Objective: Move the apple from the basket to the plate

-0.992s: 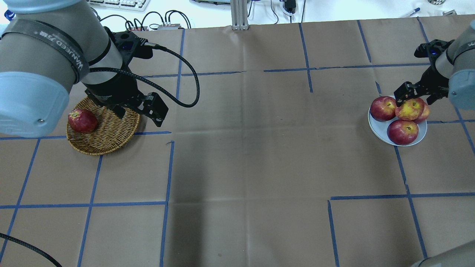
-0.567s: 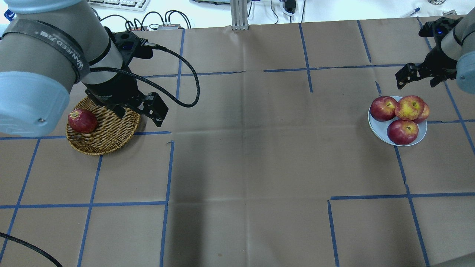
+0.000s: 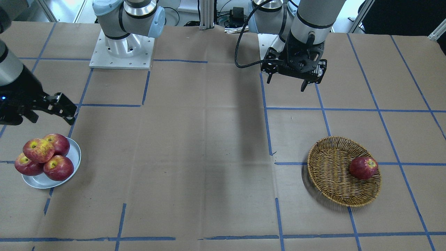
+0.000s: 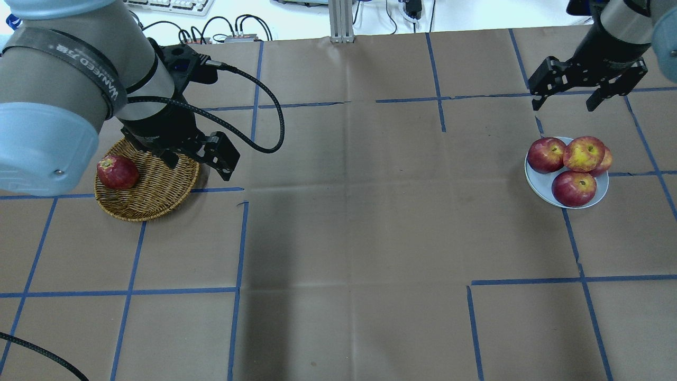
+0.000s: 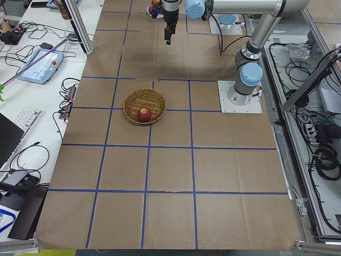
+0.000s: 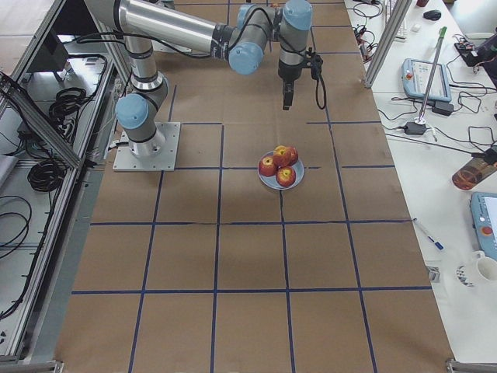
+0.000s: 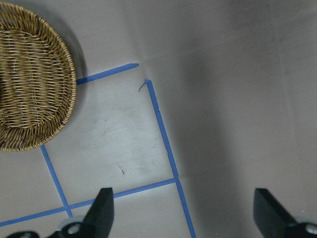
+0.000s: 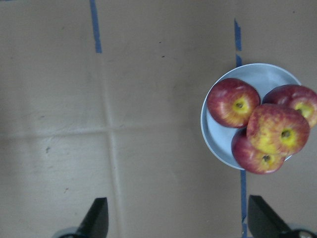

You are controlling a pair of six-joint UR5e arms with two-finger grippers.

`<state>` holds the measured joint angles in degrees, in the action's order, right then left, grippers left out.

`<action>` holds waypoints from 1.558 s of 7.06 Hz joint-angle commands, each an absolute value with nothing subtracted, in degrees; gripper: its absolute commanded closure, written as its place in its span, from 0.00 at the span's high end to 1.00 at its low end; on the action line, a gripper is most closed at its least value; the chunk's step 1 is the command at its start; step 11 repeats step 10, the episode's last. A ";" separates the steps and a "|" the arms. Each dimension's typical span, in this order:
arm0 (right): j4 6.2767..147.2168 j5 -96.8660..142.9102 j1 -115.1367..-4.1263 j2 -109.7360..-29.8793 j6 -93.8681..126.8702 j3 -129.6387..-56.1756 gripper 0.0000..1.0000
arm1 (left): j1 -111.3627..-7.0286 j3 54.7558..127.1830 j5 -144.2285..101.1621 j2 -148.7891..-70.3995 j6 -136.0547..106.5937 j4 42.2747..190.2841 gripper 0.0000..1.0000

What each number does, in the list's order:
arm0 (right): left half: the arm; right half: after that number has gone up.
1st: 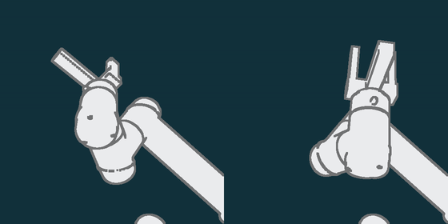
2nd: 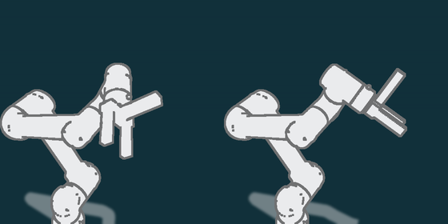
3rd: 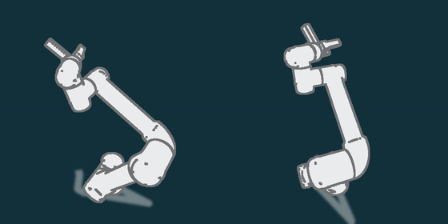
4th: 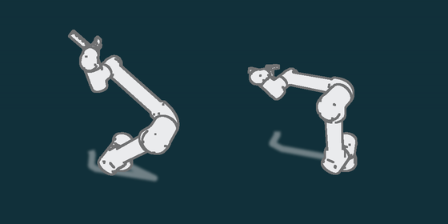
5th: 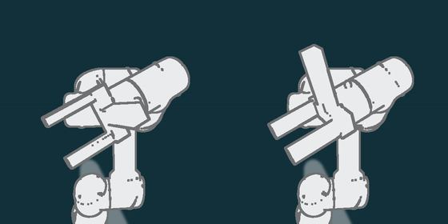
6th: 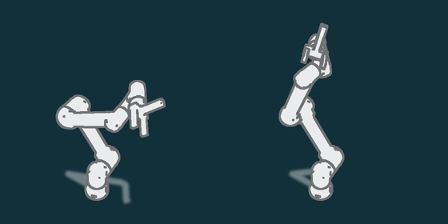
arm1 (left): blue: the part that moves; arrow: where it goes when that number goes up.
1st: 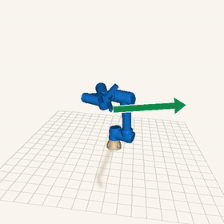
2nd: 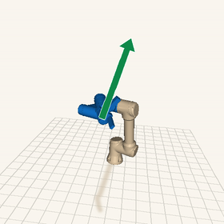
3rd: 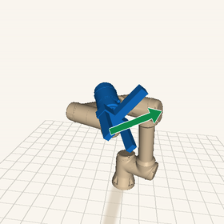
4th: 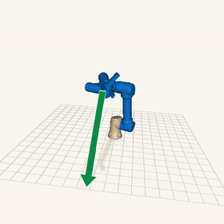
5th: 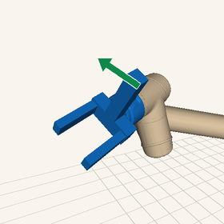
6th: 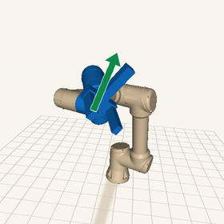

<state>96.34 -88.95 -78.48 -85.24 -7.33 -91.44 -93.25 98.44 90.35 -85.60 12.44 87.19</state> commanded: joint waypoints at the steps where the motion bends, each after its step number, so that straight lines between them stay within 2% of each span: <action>1: 91.59 -88.86 -85.66 -88.67 0.49 -91.23 1.00 | -93.25 98.44 90.35 -85.61 12.48 87.19 0.99; 11: 91.58 -89.03 -88.95 -90.62 3.87 -91.93 1.00 | -93.25 98.53 90.70 -85.43 12.48 87.27 0.99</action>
